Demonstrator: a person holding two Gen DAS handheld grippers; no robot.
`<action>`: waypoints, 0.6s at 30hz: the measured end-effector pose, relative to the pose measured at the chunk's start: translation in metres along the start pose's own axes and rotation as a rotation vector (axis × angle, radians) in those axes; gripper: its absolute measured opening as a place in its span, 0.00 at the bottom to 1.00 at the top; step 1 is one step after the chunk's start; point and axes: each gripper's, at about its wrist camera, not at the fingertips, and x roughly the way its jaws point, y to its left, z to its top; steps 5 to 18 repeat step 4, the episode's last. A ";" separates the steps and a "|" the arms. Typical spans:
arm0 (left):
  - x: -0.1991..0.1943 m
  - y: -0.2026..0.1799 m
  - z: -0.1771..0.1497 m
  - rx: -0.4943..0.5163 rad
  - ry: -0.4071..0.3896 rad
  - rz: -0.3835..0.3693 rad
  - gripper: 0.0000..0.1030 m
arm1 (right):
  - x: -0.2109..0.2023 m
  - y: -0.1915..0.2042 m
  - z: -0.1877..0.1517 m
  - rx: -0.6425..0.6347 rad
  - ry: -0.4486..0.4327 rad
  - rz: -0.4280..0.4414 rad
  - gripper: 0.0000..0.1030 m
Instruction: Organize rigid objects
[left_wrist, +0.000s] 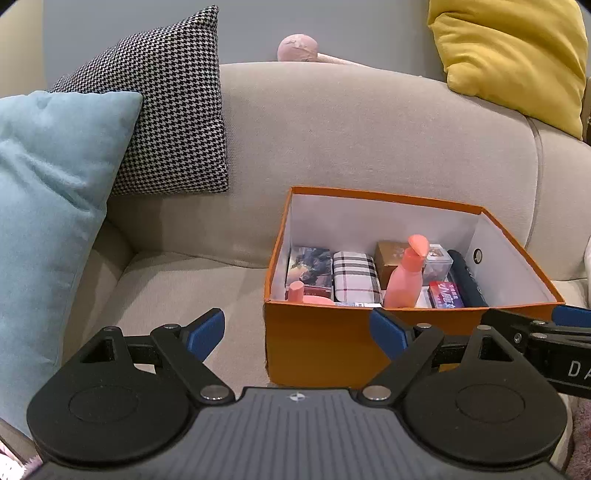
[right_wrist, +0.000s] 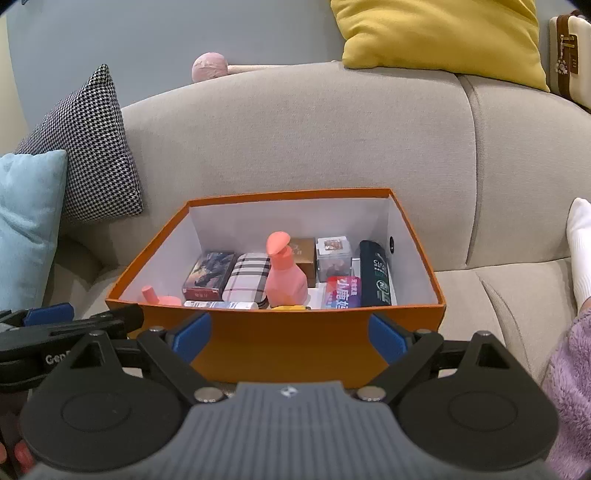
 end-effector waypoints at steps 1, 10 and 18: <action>0.000 0.000 0.000 -0.002 -0.001 -0.001 1.00 | 0.000 0.000 0.000 -0.001 0.001 0.000 0.89; 0.000 0.001 -0.001 -0.007 0.001 -0.003 1.00 | 0.001 0.000 0.000 -0.004 0.002 0.003 0.89; 0.000 0.001 -0.001 -0.007 0.001 -0.003 1.00 | 0.001 0.000 0.000 -0.004 0.002 0.003 0.89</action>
